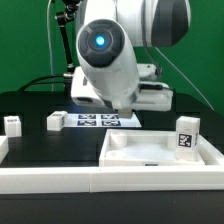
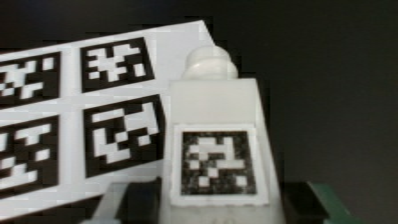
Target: Assemble square table
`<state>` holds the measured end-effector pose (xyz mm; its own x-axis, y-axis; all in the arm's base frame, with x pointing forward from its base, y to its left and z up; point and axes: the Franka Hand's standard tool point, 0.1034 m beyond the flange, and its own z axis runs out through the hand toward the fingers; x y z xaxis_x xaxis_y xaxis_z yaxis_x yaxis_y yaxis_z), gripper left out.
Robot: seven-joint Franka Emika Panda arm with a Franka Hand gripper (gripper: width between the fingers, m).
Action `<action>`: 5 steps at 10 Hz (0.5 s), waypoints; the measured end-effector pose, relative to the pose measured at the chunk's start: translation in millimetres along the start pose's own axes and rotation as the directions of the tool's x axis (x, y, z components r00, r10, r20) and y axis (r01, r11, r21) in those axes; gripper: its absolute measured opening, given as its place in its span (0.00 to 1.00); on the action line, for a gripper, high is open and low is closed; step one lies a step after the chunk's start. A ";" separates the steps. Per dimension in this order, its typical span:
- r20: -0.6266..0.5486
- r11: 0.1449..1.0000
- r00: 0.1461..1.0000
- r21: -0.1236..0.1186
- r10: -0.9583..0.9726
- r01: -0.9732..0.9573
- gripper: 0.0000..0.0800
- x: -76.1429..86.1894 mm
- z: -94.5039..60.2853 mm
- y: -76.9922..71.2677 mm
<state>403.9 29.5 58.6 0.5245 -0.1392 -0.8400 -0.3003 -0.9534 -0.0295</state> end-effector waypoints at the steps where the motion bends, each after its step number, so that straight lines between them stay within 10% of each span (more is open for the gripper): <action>1: -0.010 1.000 1.000 0.002 -0.002 0.002 0.36 2.0 -5.1 -1.4; 5: -0.038 1.000 0.999 0.003 -0.003 0.003 0.36 6.6 -4.5 -1.1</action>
Offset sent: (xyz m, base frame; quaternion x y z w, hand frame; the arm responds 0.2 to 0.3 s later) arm 0.0000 0.0000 0.0000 0.0000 0.0000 0.0000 1.0000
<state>411.3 28.4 55.6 0.5556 -0.1463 -0.8185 -0.3012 -0.9529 -0.0341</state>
